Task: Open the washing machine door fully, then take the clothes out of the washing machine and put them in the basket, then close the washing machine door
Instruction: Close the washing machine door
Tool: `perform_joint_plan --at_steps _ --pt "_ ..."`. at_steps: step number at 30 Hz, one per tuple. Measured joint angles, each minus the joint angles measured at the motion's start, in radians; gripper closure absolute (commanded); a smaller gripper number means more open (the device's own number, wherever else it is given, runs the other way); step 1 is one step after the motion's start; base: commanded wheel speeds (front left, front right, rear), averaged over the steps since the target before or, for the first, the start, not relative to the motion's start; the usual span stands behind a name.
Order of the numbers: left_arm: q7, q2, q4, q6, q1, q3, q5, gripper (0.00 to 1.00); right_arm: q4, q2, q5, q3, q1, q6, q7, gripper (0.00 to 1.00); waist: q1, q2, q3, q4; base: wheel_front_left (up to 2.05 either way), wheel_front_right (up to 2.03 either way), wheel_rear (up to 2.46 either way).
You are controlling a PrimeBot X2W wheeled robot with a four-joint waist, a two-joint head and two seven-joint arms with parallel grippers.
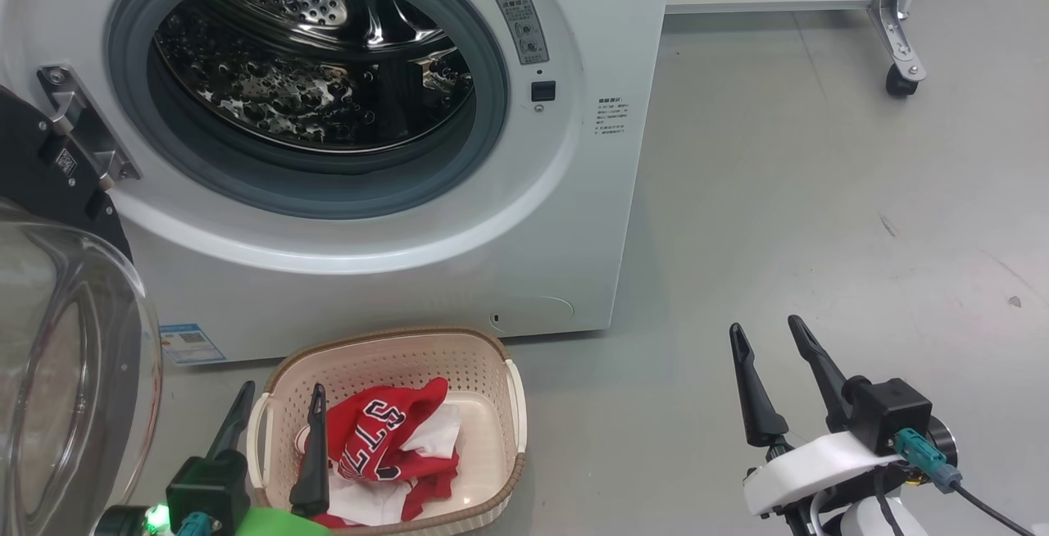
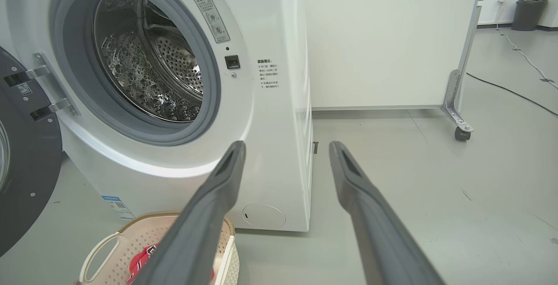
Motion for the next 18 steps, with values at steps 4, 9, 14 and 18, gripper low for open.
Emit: perform_joint_plan --at_steps 4,9,14,18 --pt "0.009 0.001 -0.020 0.001 0.003 -0.002 0.002 0.00 -0.002 0.000 0.000 -0.001 0.000 0.000 0.000 0.00 0.0000 0.0000 0.001 0.001 -0.13 0.26 -0.13" --pt "0.019 0.001 -0.035 0.002 0.016 -0.004 0.007 0.00 -0.003 0.000 0.000 -0.003 0.000 0.000 0.000 0.00 0.0000 0.0000 0.000 0.003 -0.32 0.45 -0.14" --pt "0.028 0.002 -0.053 0.005 0.022 -0.006 0.007 0.00 -0.004 0.001 -0.002 -0.005 0.000 0.000 0.000 0.00 0.0001 0.0000 0.001 0.004 -0.53 0.65 -0.12" --pt "0.035 0.002 -0.061 0.005 0.024 -0.005 0.007 0.00 -0.005 0.001 -0.007 -0.005 0.000 0.000 0.000 0.00 0.0000 0.0000 0.002 0.005 -0.73 0.83 -0.10"
